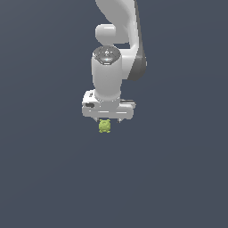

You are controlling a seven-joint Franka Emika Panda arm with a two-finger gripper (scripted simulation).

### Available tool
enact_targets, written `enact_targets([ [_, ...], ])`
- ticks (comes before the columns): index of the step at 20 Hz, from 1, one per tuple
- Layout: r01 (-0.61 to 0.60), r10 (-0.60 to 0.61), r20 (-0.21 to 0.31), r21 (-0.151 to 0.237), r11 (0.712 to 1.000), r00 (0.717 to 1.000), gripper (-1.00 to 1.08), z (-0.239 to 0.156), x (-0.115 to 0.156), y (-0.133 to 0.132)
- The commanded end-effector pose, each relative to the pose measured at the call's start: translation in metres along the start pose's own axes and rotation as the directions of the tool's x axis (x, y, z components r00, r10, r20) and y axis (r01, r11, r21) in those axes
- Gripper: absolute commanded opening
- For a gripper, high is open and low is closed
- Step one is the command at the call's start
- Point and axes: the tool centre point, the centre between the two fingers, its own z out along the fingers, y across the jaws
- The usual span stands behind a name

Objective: Pick up the object and move it to a goal position.

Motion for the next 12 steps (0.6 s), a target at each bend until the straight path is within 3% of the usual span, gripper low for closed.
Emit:
enact_targets([
  [1,0.0,0.0,0.0,0.0,1.0,1.0,1.0,0.0,0.0,0.0],
  [12,-0.007,0.007,0.017,0.012,1.0,1.0,1.0,-0.0092,-0.0057,-0.0043],
])
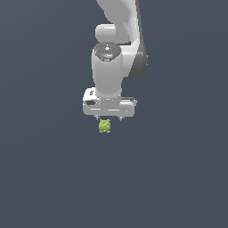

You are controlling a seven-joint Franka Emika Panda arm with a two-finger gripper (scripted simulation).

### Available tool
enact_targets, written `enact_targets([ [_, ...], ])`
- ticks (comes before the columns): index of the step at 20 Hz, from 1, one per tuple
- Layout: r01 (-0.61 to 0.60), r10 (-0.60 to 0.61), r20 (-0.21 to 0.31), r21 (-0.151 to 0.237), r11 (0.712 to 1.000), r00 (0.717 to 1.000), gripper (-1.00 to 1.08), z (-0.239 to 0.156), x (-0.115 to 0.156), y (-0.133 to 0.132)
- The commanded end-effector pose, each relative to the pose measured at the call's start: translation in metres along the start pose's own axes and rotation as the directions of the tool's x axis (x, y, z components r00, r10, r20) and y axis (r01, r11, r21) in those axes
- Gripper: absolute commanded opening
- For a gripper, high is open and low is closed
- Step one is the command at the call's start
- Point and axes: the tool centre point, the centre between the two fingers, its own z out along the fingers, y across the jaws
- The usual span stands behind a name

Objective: Pick up the object and move it to a goal position.

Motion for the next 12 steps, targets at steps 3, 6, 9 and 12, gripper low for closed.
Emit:
enact_targets([
  [3,0.0,0.0,0.001,0.0,1.0,1.0,1.0,0.002,-0.001,0.001],
  [6,0.001,-0.001,0.001,0.002,1.0,1.0,1.0,0.009,-0.004,0.003],
  [9,0.003,-0.003,0.0,0.004,1.0,1.0,1.0,0.02,-0.008,0.006],
  [12,0.005,-0.005,0.0,0.007,1.0,1.0,1.0,0.035,-0.015,0.011],
])
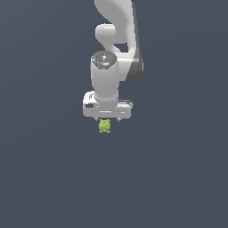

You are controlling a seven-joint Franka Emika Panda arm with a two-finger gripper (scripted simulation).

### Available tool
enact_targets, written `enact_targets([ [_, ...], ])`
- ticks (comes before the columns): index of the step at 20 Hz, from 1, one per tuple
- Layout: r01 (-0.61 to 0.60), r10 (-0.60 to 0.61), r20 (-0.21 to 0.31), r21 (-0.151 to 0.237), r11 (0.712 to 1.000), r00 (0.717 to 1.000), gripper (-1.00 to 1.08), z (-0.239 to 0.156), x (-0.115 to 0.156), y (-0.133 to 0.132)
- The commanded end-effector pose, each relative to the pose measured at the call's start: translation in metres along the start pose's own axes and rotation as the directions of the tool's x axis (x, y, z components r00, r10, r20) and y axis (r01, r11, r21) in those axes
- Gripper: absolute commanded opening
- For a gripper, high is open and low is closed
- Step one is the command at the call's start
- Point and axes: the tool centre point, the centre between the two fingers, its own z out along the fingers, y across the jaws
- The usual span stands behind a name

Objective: Pick up the object and move it to a goal position.

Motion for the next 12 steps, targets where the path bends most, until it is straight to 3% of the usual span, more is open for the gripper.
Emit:
enact_targets([
  [1,0.002,-0.002,0.0,0.002,1.0,1.0,1.0,0.014,-0.007,0.004],
  [12,0.008,-0.008,-0.004,0.01,1.0,1.0,1.0,0.07,-0.043,0.023],
])
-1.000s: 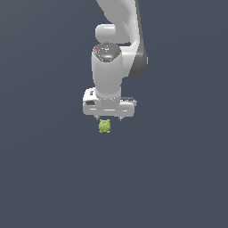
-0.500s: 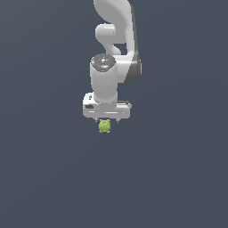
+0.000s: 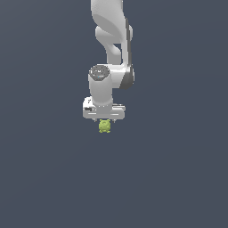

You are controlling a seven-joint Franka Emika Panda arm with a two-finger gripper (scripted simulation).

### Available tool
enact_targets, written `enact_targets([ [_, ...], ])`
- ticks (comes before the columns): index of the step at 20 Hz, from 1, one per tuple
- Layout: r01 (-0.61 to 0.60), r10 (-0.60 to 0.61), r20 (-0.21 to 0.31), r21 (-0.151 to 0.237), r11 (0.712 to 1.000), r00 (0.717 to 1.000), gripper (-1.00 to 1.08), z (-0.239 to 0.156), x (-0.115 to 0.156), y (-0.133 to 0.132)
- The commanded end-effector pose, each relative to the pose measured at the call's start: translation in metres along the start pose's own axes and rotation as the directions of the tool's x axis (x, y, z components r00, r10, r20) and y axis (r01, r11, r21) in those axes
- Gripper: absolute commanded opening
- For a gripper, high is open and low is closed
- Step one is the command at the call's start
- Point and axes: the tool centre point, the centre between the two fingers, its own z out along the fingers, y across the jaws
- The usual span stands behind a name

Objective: Pick up the object and move it to a goal position.

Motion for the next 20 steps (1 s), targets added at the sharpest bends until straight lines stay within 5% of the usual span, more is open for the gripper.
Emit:
enact_targets([
  [1,0.001,-0.001,-0.002,0.001,1.0,1.0,1.0,0.008,-0.006,0.003],
  [20,0.002,-0.002,-0.002,0.001,1.0,1.0,1.0,0.055,-0.013,0.005],
])
